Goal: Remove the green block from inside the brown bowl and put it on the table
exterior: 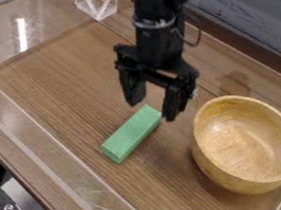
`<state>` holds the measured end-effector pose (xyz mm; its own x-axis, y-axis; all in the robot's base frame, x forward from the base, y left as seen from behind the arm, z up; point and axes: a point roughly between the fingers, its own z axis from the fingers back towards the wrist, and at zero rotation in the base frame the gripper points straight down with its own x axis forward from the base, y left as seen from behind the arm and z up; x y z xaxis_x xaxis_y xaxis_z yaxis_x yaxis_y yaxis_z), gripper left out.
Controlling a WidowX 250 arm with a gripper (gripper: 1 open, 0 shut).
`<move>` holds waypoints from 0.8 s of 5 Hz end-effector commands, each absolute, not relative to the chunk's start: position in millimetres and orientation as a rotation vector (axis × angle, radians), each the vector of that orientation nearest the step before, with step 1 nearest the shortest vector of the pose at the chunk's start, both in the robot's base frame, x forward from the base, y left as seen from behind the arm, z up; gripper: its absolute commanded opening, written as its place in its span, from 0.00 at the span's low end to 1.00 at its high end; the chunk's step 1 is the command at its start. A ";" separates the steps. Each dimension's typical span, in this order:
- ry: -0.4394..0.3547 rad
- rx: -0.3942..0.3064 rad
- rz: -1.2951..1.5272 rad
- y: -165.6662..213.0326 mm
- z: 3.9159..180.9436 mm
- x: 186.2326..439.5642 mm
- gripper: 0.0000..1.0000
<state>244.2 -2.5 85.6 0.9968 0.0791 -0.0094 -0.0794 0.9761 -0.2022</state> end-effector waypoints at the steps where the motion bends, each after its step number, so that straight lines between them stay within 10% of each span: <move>1: -0.113 -0.223 0.072 5.1 135.7 259.2 1.00; 2: -0.173 -0.224 0.062 18.9 171.9 271.5 1.00; 4: -0.221 -0.211 -0.015 -0.7 169.9 262.2 1.00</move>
<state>259.7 -0.4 156.6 0.9864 0.0225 0.1627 0.0136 0.9760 -0.2174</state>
